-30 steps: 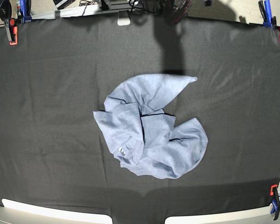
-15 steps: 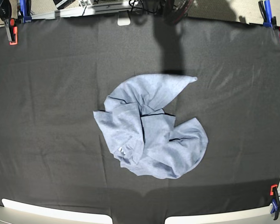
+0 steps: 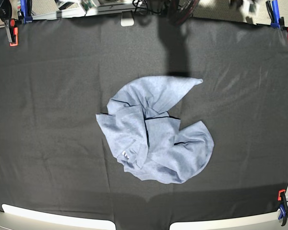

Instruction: Layout the t-shirt on the table in an organized manner, then fold the t-shirt properly

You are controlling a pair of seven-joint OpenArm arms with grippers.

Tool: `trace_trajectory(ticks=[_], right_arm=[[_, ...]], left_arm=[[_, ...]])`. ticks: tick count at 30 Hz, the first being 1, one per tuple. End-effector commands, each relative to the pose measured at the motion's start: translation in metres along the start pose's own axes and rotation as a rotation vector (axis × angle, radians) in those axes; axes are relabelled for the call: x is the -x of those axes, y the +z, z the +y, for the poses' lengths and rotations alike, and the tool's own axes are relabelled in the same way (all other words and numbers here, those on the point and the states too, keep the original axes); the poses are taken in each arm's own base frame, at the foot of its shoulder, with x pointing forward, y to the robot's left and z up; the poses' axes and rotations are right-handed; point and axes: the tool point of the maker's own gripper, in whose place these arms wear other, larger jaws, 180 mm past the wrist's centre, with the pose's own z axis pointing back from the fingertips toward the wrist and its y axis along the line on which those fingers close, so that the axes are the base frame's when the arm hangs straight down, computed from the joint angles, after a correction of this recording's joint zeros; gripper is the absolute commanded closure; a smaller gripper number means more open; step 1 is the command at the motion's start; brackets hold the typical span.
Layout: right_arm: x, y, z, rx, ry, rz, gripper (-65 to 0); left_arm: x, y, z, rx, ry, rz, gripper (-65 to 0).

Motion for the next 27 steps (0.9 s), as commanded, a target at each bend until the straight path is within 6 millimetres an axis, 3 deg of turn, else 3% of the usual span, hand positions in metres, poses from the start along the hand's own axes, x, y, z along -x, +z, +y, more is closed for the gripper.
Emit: trace_trajectory(ticks=[1,6,14,20,23,27], right_arm=[[-0.017,0.007,0.005,-0.014,0.006,-0.056,-8.7],[-0.063,0.016,0.004,-0.004,0.049,-0.174,-8.7],[-0.13,0.002,-0.041,0.137,0.158,-0.309,-9.3],[-0.186,0.008,-0.072,0.239,0.178,-0.46,-31.9],[-0.195,0.008,-0.095,0.304,0.178,-0.464,-32.8],[-0.183,0.004,-0.136,0.402,0.15,-0.407,-32.8]], left_arm=[[-0.012,0.006,0.0,-0.003,-0.015,-0.034,-10.0],[-0.06,0.014,-0.007,0.007,-0.068,-0.154,-10.0],[-0.1,0.011,-0.008,0.004,-0.103,-0.242,-10.0],[-0.128,-0.002,-0.007,0.021,-0.06,-0.292,-10.0],[-0.142,-0.006,-0.015,0.075,-0.066,-0.321,-10.0],[-0.165,-0.014,-0.028,0.118,-0.087,-0.372,-10.0]])
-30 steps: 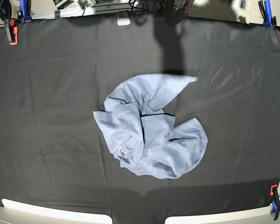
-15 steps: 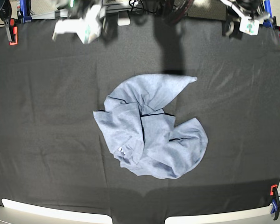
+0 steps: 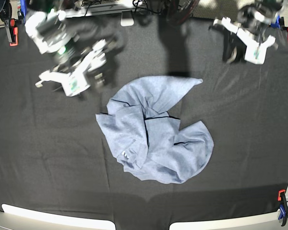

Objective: Layout the t-shirt on the table in an organized manner, then fold the t-shirt properly
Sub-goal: 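Grasp the pointed corner of the blue shirt with the left gripper and lift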

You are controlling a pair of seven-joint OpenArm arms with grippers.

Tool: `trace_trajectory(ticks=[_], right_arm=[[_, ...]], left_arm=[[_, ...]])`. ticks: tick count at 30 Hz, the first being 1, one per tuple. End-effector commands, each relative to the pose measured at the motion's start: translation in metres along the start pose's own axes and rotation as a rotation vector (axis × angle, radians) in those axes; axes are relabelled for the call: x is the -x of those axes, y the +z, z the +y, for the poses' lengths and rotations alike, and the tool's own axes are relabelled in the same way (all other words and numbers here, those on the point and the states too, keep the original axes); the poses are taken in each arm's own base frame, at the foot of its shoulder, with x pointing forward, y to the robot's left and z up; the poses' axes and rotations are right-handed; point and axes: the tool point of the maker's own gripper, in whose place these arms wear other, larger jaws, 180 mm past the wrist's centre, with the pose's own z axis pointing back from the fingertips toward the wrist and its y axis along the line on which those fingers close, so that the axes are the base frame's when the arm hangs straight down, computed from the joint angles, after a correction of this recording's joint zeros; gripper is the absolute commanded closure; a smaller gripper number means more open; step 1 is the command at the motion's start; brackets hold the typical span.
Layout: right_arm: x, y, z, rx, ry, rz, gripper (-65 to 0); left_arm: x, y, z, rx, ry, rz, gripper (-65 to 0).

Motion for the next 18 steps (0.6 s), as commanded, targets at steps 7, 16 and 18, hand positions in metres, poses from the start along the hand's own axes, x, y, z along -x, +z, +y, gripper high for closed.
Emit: trace_trajectory(ticks=[7,16,18], right_arm=[[0.013,0.003,-0.056,0.153,-0.001,0.037,-32.7],[0.025,0.011,-0.069,0.191,-0.005,0.074,-32.7],[0.025,0.011,-0.069,0.192,-0.005,0.073,-32.7]], left_arm=[[-0.045,-0.043,-0.051,0.174,-0.04,-0.097,-17.3],[-0.02,-0.098,-0.057,0.207,-0.001,0.002,-19.7],[-0.015,-0.103,-0.069,0.243,-0.012,0.029,-19.6]])
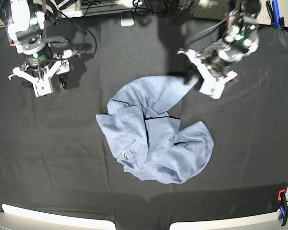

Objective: Layout the t-shirt on the table in an organized manner, then fold the t-shirt properly
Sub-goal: 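Grasp the pointed corner of the blue shirt with the left gripper and lift, then grasp the shirt bundle with the right gripper and drag it away from the left gripper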

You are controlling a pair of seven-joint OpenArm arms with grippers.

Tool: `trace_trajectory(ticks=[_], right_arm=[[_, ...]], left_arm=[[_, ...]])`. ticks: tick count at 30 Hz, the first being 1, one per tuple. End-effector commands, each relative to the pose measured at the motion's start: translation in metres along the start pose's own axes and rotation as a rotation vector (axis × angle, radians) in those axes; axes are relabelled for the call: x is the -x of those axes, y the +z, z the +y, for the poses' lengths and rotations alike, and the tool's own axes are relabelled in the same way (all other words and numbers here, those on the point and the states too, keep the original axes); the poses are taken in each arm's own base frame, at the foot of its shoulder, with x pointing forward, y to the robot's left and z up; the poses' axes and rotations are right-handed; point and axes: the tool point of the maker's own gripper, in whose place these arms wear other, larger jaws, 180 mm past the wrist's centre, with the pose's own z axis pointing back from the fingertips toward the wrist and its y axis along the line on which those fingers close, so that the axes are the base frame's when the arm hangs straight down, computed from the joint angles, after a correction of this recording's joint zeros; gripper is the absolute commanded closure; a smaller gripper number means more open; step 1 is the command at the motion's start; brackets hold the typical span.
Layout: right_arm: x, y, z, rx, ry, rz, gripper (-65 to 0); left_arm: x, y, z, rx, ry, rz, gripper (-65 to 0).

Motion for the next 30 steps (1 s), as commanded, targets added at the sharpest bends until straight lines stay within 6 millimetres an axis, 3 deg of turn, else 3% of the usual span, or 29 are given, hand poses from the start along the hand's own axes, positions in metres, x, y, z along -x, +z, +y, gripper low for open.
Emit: trace_trajectory(ticks=[1,5,8,13,16,22,27,30], right_arm=[[-0.011,0.002,-0.004,0.01,0.011,-0.043,-32.7],[-0.011,0.002,-0.004,0.01,0.01,-0.043,-32.7],[-0.011,0.002,-0.004,0.01,0.01,-0.043,-32.7],[-0.011,0.002,-0.004,0.011,0.01,-0.043,-32.7],[-0.012,0.002,-0.004,0.01,0.01,-0.043,-32.7],[-0.012,0.002,-0.003,0.003,0.001,-0.045,-32.7],[-0.014,0.002,0.007,-0.055,-0.077,-0.051,-32.7],[-0.017,0.002,0.023,-0.127,-0.104,-0.059,-32.7]], left_arm=[[-0.008,-0.003,-0.007,0.023,-0.025,-0.02,-19.6],[0.005,-0.015,-0.013,0.002,-0.116,0.042,-17.4],[0.009,-0.015,-0.01,-0.016,-0.121,0.063,0.0],[0.023,-0.005,0.008,-0.071,-0.113,0.134,0.0],[0.031,0.02,0.037,-0.167,-0.065,0.132,0.0],[0.05,0.098,0.098,-0.363,0.108,0.07,0.0],[0.072,0.138,0.105,-0.365,0.196,0.074,0.0],[0.08,0.147,0.1,-0.342,0.221,0.079,0.0]])
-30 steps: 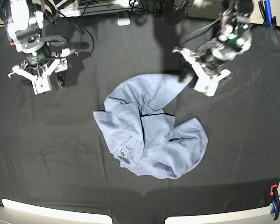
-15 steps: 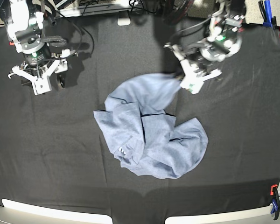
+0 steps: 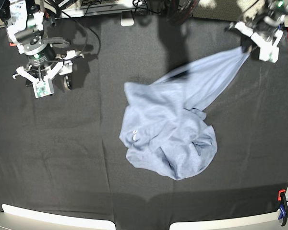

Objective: Layout the t-shirt on the table in an organized manner, then fold the t-shirt properly
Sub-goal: 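Grasp the shirt bundle with the right gripper and drag it away from the left gripper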

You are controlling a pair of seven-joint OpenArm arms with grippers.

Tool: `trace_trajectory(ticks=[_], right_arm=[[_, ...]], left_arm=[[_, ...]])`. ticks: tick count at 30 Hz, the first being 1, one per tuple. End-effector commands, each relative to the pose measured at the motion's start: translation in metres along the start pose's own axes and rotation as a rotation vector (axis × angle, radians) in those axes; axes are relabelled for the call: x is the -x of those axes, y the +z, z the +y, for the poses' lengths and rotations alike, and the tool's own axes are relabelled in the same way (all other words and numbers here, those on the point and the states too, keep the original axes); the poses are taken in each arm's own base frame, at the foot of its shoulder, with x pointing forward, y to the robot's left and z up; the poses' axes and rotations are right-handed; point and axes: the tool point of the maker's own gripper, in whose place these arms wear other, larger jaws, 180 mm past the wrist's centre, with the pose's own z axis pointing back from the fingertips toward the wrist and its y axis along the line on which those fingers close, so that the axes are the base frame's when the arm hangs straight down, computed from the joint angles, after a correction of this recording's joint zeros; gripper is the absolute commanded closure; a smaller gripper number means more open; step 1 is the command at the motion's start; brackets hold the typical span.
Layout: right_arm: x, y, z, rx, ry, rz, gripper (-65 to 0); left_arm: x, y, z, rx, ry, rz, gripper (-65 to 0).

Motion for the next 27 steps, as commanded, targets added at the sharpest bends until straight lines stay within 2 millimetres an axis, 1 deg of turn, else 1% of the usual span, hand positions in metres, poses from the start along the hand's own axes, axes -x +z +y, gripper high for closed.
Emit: trace_trajectory(ticks=[1,3,6,9,11,13,16,20,23,25,27], right_arm=[[-0.014,0.001,0.008,-0.039,0.025,-0.048,-32.7],[-0.017,-0.002,0.027,-0.097,0.043,-0.058,-32.7],[-0.027,-0.009,0.059,-0.152,0.132,-0.086,-32.7],[-0.041,-0.014,0.101,-0.217,0.228,-0.138,-32.7],[-0.054,-0.013,0.135,-0.276,0.259,-0.187,-32.7],[-0.068,-0.012,0.164,-0.322,0.271,-0.232,-32.7],[-0.076,-0.023,0.196,-0.353,0.273,-0.243,-32.7],[-0.07,-0.053,0.228,-0.371,0.315,-0.2,-32.7],[-0.074,-0.076,0.236,-0.309,0.327,-0.172,-32.7],[-0.079,-0.084,0.244,-0.305,0.334,-0.168,-32.7],[-0.086,-0.086,0.253,-0.318,0.335,-0.175,-32.6]], left_arm=[[-0.009,0.004,-0.004,0.023,-0.004,-0.036,0.0],[-0.011,0.005,-0.014,0.076,0.004,-0.052,0.0],[-0.016,0.006,-0.018,0.104,0.033,-0.077,0.0],[-0.016,0.006,-0.019,0.106,0.036,-0.078,0.0],[-0.016,0.006,-0.018,0.105,0.037,-0.078,0.0],[-0.016,0.006,-0.019,0.106,0.036,-0.078,0.0],[-0.016,0.006,-0.018,0.106,0.036,-0.077,0.0],[-0.016,0.006,-0.018,0.106,0.036,-0.077,0.0],[-0.016,0.006,-0.018,0.106,0.036,-0.078,0.0],[-0.016,0.006,-0.018,0.106,0.036,-0.078,0.0],[-0.017,0.006,-0.018,0.106,0.036,-0.078,0.0]])
